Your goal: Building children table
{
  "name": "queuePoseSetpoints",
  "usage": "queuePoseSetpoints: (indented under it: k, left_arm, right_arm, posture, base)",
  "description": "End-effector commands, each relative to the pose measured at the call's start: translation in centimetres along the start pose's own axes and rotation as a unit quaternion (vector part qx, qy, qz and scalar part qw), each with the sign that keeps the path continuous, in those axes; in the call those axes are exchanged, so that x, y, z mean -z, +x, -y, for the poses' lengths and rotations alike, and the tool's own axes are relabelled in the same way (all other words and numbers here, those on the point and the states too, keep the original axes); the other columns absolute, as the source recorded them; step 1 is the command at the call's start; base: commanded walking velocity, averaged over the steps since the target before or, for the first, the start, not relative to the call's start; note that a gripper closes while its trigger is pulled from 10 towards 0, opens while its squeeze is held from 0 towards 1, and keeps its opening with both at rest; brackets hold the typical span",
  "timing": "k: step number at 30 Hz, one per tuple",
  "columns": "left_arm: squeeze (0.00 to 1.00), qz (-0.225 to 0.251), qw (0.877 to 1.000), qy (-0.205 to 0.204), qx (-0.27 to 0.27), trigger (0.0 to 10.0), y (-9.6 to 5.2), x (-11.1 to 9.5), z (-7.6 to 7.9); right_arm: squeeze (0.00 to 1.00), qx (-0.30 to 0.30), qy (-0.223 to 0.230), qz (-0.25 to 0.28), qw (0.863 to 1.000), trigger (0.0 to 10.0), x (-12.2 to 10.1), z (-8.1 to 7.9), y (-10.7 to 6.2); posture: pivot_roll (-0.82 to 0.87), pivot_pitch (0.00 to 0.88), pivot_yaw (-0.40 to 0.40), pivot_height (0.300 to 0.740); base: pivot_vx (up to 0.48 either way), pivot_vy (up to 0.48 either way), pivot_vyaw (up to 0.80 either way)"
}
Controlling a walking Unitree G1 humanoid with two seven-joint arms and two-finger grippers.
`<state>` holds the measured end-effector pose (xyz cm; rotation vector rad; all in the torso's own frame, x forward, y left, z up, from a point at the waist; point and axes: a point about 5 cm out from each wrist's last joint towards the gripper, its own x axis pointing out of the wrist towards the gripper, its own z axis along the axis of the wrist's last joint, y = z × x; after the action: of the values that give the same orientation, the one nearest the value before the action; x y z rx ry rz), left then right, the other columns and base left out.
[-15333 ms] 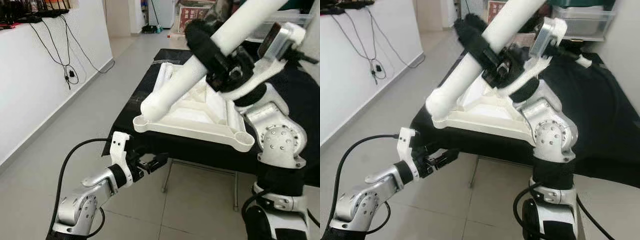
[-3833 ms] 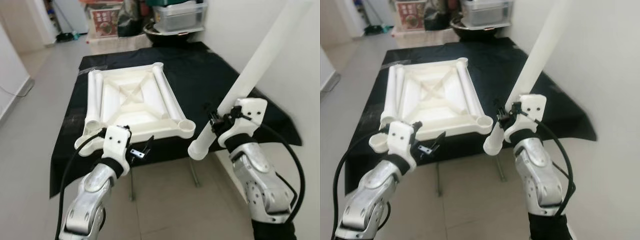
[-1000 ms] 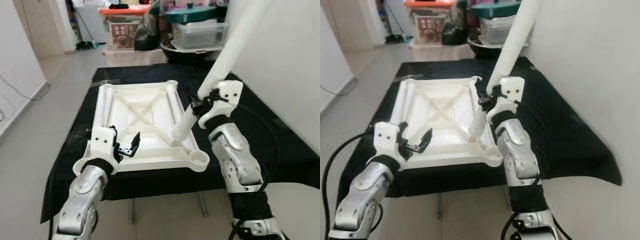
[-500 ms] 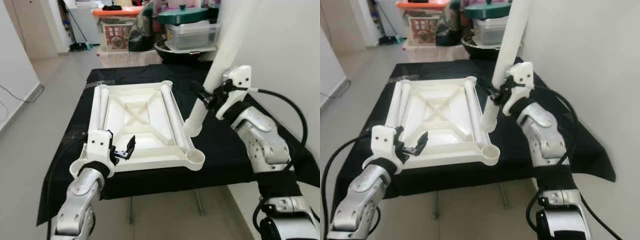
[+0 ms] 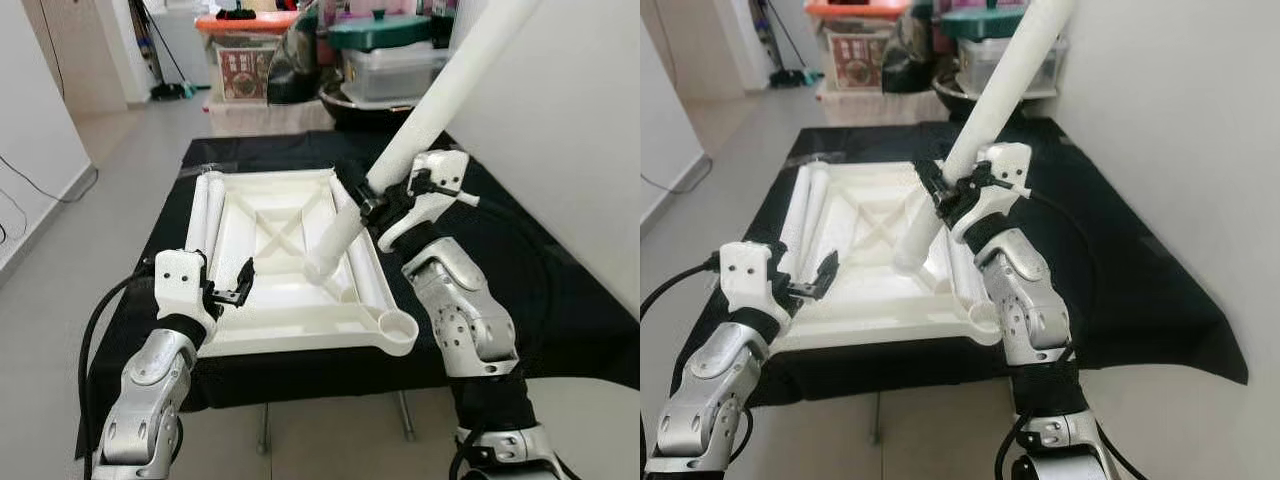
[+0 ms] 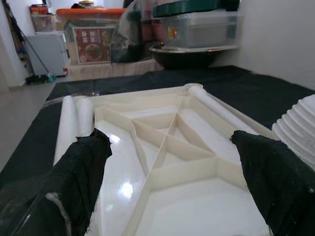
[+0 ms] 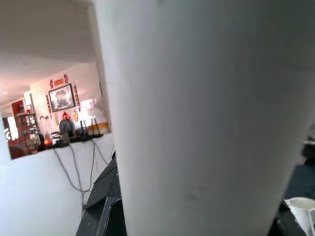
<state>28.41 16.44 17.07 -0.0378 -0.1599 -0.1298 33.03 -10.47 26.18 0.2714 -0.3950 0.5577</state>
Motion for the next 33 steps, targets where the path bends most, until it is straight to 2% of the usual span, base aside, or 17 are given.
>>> queuePoseSetpoints:
  k: [1,13,25,33]
  left_arm:
    - [0.00,0.002,1.000,-0.003,0.006,10.0,0.1,-0.1,0.2]
    - [0.00,0.008,1.000,0.004,0.013,10.0,0.2,-0.2,0.5]
    - [0.00,0.010,1.000,0.000,0.025,10.0,0.2,-0.1,1.2]
    - [0.00,-0.004,0.999,0.018,0.039,10.0,-0.3,0.6,1.7]
  right_arm:
    - [0.00,0.001,0.012,0.004,1.000,10.0,0.0,0.1,0.0]
    - [0.00,0.018,0.014,0.002,1.000,10.0,0.0,-0.1,-0.1]
    - [0.00,0.022,0.015,-0.003,1.000,10.0,0.0,0.2,-0.2]
    - [0.00,-0.019,0.004,-0.012,1.000,10.0,-0.9,0.8,-0.5]
  posture:
    - [0.00,0.000,-0.005,0.740]
    - [0.01,0.000,-0.015,0.740]
    - [0.01,0.000,-0.017,0.740]
    - [0.01,0.000,-0.028,0.740]
  base:
    - [0.330,0.000,0.00]
    - [0.332,0.000,0.00]
    - [0.000,0.000,0.00]
    - [0.000,0.000,0.00]
